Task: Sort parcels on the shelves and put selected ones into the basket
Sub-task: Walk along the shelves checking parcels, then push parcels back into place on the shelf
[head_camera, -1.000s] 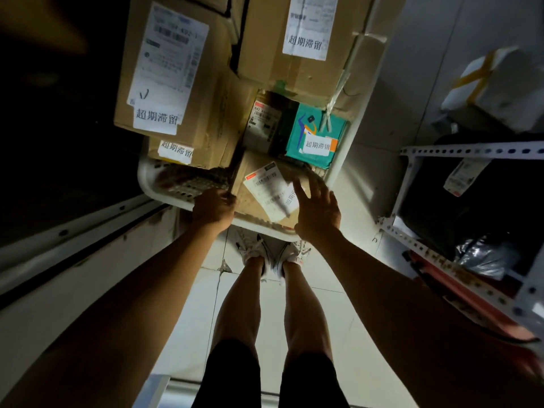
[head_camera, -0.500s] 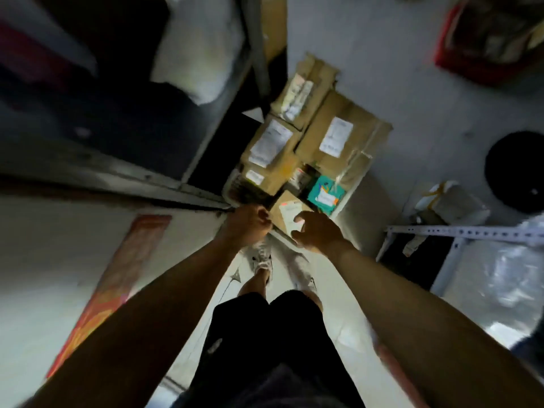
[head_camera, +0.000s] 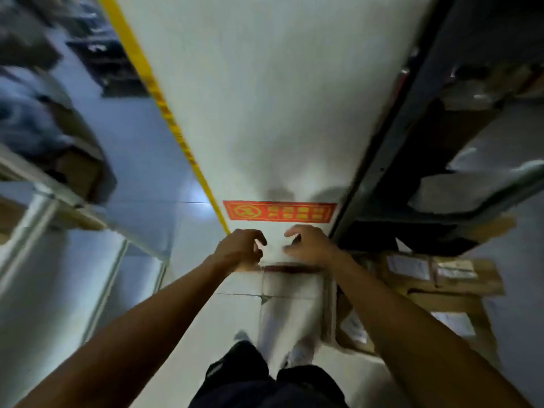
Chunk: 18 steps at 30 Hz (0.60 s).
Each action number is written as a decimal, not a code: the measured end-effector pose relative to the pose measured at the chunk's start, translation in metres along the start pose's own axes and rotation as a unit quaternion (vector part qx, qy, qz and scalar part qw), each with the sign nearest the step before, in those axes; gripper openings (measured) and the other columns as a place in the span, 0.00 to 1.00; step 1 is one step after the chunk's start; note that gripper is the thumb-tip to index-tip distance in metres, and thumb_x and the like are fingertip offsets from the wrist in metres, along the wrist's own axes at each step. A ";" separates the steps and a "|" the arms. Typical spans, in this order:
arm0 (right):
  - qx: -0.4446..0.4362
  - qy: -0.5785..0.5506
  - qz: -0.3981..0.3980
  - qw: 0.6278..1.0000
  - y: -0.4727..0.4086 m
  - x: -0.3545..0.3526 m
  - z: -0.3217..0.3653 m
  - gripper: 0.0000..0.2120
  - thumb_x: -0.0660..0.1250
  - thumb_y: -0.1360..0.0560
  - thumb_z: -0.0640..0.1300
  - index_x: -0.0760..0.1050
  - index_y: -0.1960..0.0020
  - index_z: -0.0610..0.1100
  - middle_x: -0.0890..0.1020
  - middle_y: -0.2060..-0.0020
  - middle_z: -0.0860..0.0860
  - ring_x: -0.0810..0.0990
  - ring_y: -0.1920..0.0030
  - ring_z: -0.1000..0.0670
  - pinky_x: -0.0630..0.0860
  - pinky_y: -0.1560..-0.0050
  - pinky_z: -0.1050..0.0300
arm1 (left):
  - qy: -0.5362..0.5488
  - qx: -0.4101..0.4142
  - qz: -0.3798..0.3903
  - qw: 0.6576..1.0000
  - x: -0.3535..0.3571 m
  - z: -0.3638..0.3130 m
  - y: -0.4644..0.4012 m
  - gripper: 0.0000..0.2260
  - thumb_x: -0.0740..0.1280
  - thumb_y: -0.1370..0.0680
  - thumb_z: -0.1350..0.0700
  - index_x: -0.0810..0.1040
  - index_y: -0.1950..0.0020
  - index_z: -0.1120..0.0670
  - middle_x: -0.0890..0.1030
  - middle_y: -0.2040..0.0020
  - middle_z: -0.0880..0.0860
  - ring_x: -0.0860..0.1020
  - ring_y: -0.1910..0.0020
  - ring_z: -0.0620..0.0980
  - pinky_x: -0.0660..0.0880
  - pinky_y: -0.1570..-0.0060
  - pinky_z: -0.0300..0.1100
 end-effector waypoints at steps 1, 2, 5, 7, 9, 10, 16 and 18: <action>-0.028 0.021 0.023 0.999 -0.005 0.016 0.030 0.20 0.76 0.27 0.49 0.78 0.37 0.47 0.83 0.51 0.49 0.82 0.50 0.49 0.78 0.42 0.54 | 0.010 -0.026 -0.027 0.999 -0.016 0.030 0.018 0.13 0.65 0.23 0.55 0.80 0.41 0.44 0.81 0.49 0.46 0.79 0.43 0.49 0.75 0.47 0.43; -0.056 0.044 0.048 0.996 -0.010 0.032 0.062 0.19 0.76 0.26 0.49 0.78 0.37 0.48 0.82 0.52 0.50 0.81 0.51 0.49 0.78 0.45 0.57 | 0.020 -0.050 -0.053 0.997 -0.031 0.059 0.038 0.13 0.66 0.23 0.55 0.80 0.41 0.45 0.82 0.46 0.48 0.78 0.41 0.50 0.75 0.46 0.44; -0.148 0.109 0.103 0.978 -0.016 0.087 0.160 0.18 0.75 0.26 0.49 0.78 0.38 0.47 0.81 0.55 0.51 0.81 0.53 0.50 0.74 0.54 0.61 | 0.051 -0.130 -0.121 0.983 -0.069 0.144 0.105 0.13 0.66 0.25 0.53 0.79 0.41 0.45 0.83 0.43 0.48 0.78 0.39 0.51 0.76 0.43 0.46; -0.201 0.149 0.132 0.959 -0.010 0.129 0.224 0.18 0.75 0.26 0.50 0.78 0.38 0.49 0.81 0.55 0.51 0.81 0.51 0.49 0.73 0.52 0.60 | 0.074 -0.191 -0.161 0.965 -0.089 0.195 0.157 0.15 0.65 0.27 0.51 0.79 0.41 0.44 0.82 0.43 0.47 0.78 0.39 0.52 0.77 0.41 0.48; -0.239 0.192 0.174 0.936 0.001 0.177 0.278 0.19 0.75 0.26 0.50 0.77 0.37 0.50 0.82 0.52 0.50 0.81 0.50 0.49 0.75 0.51 0.58 | 0.096 -0.243 -0.198 0.945 -0.103 0.240 0.209 0.16 0.65 0.30 0.48 0.80 0.42 0.43 0.83 0.42 0.48 0.79 0.41 0.52 0.78 0.42 0.49; -0.259 0.214 0.194 0.922 0.008 0.203 0.301 0.20 0.74 0.26 0.50 0.77 0.36 0.49 0.82 0.50 0.49 0.81 0.50 0.49 0.75 0.51 0.58 | 0.109 -0.261 -0.212 0.935 -0.107 0.258 0.235 0.16 0.65 0.30 0.48 0.80 0.43 0.43 0.83 0.43 0.49 0.80 0.42 0.52 0.78 0.43 0.49; -0.372 0.289 0.285 0.835 0.067 0.325 0.411 0.17 0.73 0.25 0.49 0.77 0.38 0.48 0.80 0.51 0.49 0.82 0.49 0.45 0.79 0.48 0.51 | 0.163 -0.378 -0.319 0.853 -0.124 0.335 0.369 0.12 0.69 0.26 0.51 0.82 0.42 0.45 0.83 0.43 0.52 0.81 0.44 0.54 0.78 0.43 0.48; -0.412 0.303 0.291 0.808 0.087 0.351 0.450 0.16 0.73 0.24 0.50 0.77 0.39 0.48 0.81 0.49 0.48 0.82 0.48 0.45 0.79 0.47 0.51 | 0.164 -0.416 -0.352 0.822 -0.136 0.349 0.409 0.12 0.69 0.27 0.50 0.82 0.43 0.45 0.83 0.45 0.51 0.81 0.45 0.54 0.79 0.43 0.48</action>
Point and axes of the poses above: each hand's wrist, its own y-axis away from the middle knuckle, its own x-axis out of the palm, z = x × y, the point moved 6 cm from there along -y, towards the middle knuckle
